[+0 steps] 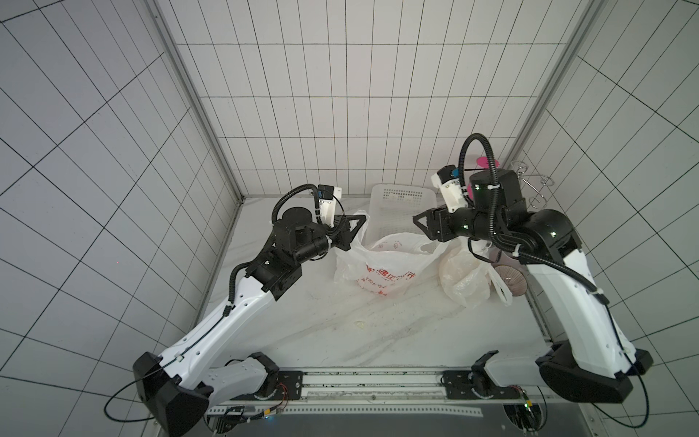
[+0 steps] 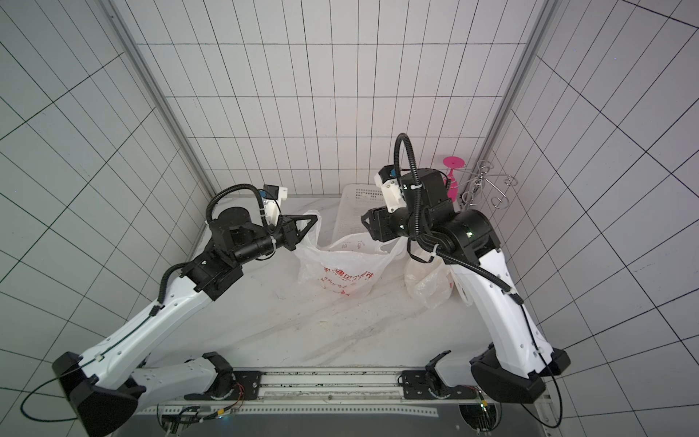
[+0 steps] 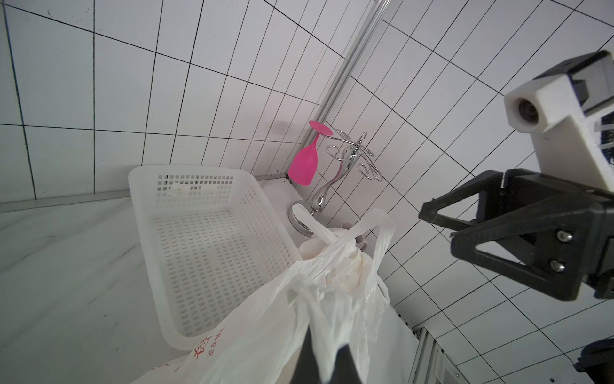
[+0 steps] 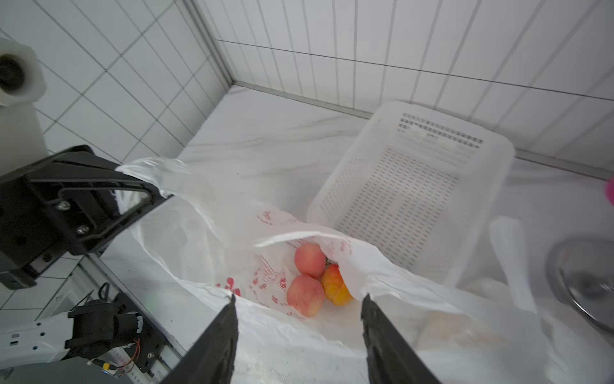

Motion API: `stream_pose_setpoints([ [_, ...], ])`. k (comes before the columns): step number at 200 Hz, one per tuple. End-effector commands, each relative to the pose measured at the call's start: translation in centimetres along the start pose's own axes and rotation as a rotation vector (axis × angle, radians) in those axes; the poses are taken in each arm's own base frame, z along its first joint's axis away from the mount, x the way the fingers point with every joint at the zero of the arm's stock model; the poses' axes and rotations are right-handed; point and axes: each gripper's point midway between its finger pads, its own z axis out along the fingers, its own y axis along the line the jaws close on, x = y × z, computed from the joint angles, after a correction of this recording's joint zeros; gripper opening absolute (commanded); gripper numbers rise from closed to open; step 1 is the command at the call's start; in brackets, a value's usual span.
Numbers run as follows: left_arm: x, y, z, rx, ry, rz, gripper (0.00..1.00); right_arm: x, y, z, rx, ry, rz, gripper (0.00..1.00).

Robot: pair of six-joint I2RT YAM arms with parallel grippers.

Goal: Place the peach into a plastic bag & tie a knot
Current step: Adjust the plastic bag at the center of the board.

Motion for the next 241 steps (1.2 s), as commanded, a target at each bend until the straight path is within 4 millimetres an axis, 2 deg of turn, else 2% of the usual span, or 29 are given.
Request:
stream_pose_setpoints([
  [1, -0.1, -0.7, 0.0, 0.021, 0.020, 0.034, 0.00, -1.3, 3.6, 4.1, -0.216, -0.068, -0.085, 0.54],
  [29, 0.1, -1.1, 0.3, 0.039, 0.056, 0.056, 0.00, -2.4, 5.7, 6.1, -0.320, -0.106, -0.126, 0.51],
  [62, 0.1, -1.3, 0.5, 0.045, 0.075, 0.080, 0.00, -1.3, 7.0, 7.7, -0.386, -0.101, -0.152, 0.46],
  [92, -0.5, -1.3, 0.3, 0.043, 0.063, 0.093, 0.00, 1.3, 6.5, 8.8, -0.389, -0.068, -0.161, 0.37],
  [104, -0.7, -1.2, 0.2, 0.042, 0.062, 0.092, 0.00, 2.4, 5.9, 9.1, -0.370, -0.061, -0.153, 0.37],
  [123, -1.1, -0.8, 0.0, 0.036, 0.054, 0.092, 0.00, 3.1, 5.5, 8.9, -0.371, -0.076, -0.144, 0.37],
  [157, -0.8, -0.9, 0.3, 0.058, 0.065, 0.088, 0.00, 1.8, 6.8, 8.4, -0.429, -0.138, -0.157, 0.47],
  [186, -0.3, -1.4, 0.4, 0.074, 0.076, 0.094, 0.00, 0.9, 7.4, 9.8, -0.446, -0.148, -0.160, 0.48],
  [211, 0.1, -1.3, 0.2, 0.074, 0.080, 0.096, 0.00, 0.4, 7.3, 11.1, -0.439, -0.161, -0.158, 0.40],
  [241, 0.6, -1.1, 0.1, 0.075, 0.089, 0.100, 0.00, -1.0, 7.7, 10.5, -0.460, -0.235, -0.151, 0.26],
])
